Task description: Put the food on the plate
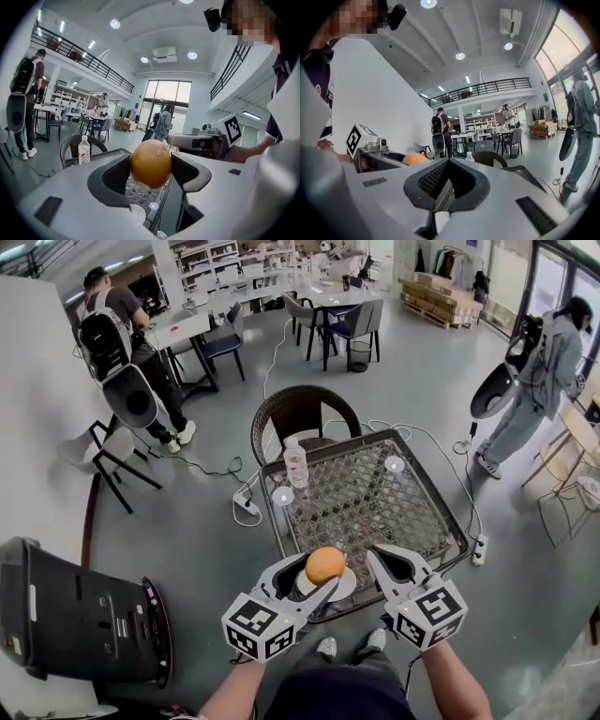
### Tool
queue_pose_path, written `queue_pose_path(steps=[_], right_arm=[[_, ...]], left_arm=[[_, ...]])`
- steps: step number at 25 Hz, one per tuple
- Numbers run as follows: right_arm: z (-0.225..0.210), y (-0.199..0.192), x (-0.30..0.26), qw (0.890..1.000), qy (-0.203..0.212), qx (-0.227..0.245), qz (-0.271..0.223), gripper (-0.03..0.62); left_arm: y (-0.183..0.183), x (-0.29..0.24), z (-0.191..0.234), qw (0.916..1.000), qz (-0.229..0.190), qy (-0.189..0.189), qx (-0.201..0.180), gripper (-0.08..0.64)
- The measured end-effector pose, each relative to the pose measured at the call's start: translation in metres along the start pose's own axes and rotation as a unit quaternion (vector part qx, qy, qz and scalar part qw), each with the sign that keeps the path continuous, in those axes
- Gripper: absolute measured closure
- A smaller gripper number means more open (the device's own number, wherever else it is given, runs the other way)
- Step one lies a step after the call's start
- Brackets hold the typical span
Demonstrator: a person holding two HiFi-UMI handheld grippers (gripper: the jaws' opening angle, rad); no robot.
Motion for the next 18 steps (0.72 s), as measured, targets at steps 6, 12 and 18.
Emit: queue_pose_path(steps=[6, 12, 18], right_arm=[[-0.015, -0.006, 0.0, 1.0, 0.016, -0.009, 0.0, 0.586], [-0.021, -0.018, 0.004, 1.0, 0.019, -0.019, 0.01, 0.586], [-0.031, -0.038, 0.006, 0.999, 0.01, -0.038, 0.026, 0.586]], left_arm=[[0.0, -0.008, -0.002, 0.9996, 0.008, 0.024, -0.011, 0.291], [-0.018, -0.016, 0.005, 0.9977, 0.04, 0.045, -0.031, 0.291], [-0.064, -0.032, 0.02, 0.9905, 0.105, 0.07, -0.056, 0.291]])
Point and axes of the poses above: the fingertips, and each gripper's own axes: x backward along the fingers, z to its left, y out of its top, the point moved 6 cm from there along x, backward along the fingers, and after that the axes turned 11 degrees about y, right-handed, at the moved point
